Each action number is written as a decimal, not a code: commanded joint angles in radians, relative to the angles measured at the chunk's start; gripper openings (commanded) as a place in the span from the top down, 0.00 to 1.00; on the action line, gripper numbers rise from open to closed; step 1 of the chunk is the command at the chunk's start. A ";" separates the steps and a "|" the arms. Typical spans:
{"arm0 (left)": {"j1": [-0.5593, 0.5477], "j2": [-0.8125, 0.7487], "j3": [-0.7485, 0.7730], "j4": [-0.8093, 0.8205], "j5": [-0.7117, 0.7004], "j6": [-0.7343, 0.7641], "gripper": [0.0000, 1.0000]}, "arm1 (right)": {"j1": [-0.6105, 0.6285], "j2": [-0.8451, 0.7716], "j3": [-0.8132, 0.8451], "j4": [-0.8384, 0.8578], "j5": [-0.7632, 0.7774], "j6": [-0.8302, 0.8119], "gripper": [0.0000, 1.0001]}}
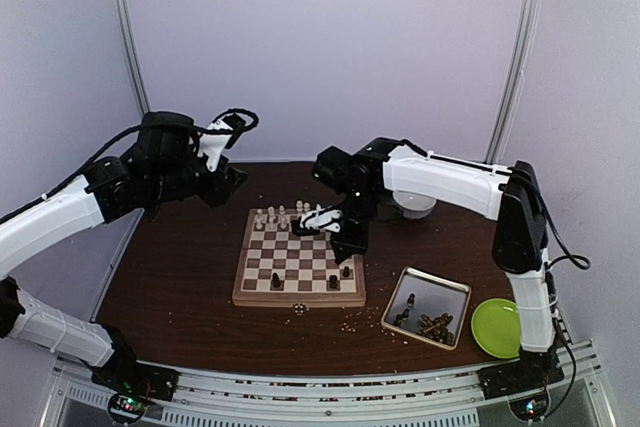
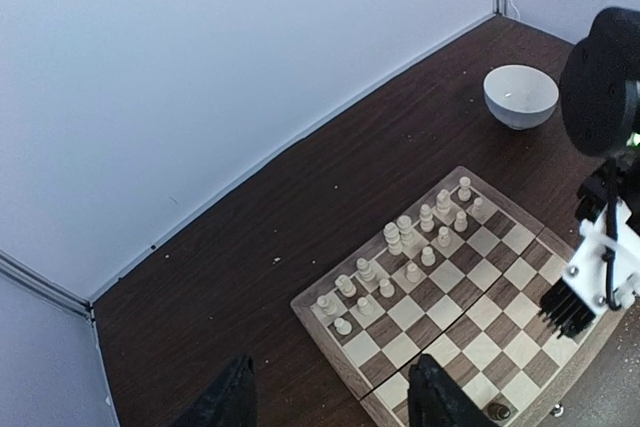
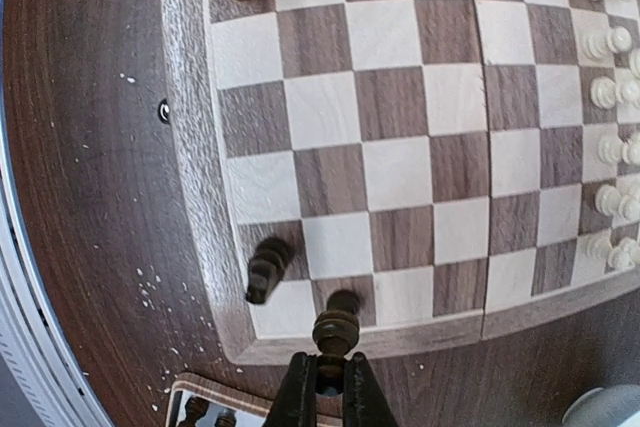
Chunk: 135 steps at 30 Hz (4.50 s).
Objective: Set up the chess pieces on the board
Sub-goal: Place the pawn at b7, then pick up the pawn from the storage box.
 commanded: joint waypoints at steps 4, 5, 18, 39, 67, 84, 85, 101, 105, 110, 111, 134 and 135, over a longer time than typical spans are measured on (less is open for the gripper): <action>0.006 -0.039 0.022 0.016 -0.010 0.001 0.47 | 0.036 0.081 0.077 -0.060 0.013 0.016 1.00; 0.006 -0.043 0.021 0.016 -0.009 0.003 0.47 | 0.038 0.087 0.077 -0.063 0.011 0.016 1.00; 0.006 -0.052 0.020 0.016 -0.004 0.009 0.47 | 0.042 0.139 0.122 -0.050 0.016 0.036 1.00; 0.006 -0.058 0.018 0.016 0.002 0.012 0.47 | 0.042 0.194 0.156 -0.055 0.064 0.039 0.98; 0.006 -0.050 0.015 0.016 -0.004 0.016 0.46 | -0.004 0.006 0.100 -0.072 0.072 0.016 0.76; 0.006 0.085 0.024 0.018 0.022 -0.010 0.47 | -0.252 -0.570 -0.811 0.321 -0.022 -0.024 0.80; 0.006 0.098 0.024 0.018 0.020 -0.010 0.47 | -0.264 -0.577 -0.829 0.333 -0.043 -0.027 0.80; 0.006 0.267 0.099 -0.033 0.042 -0.040 0.49 | -0.226 -0.541 -0.926 0.363 -0.155 -0.099 0.68; 0.006 0.264 0.099 -0.033 0.054 -0.036 0.49 | -0.226 -0.516 -0.924 0.374 -0.116 -0.085 0.69; 0.006 0.259 0.096 -0.033 0.050 -0.035 0.49 | -0.225 -0.476 -0.919 0.382 -0.078 -0.069 0.69; 0.006 0.257 0.095 -0.032 0.050 -0.035 0.49 | -0.225 -0.469 -0.917 0.383 -0.072 -0.068 0.70; 0.006 0.251 0.097 -0.033 0.058 -0.034 0.49 | -0.221 -0.425 -0.905 0.390 -0.018 -0.048 0.95; 0.006 0.251 0.096 -0.033 0.056 -0.035 0.49 | -0.226 -0.423 -0.905 0.399 -0.005 -0.040 0.96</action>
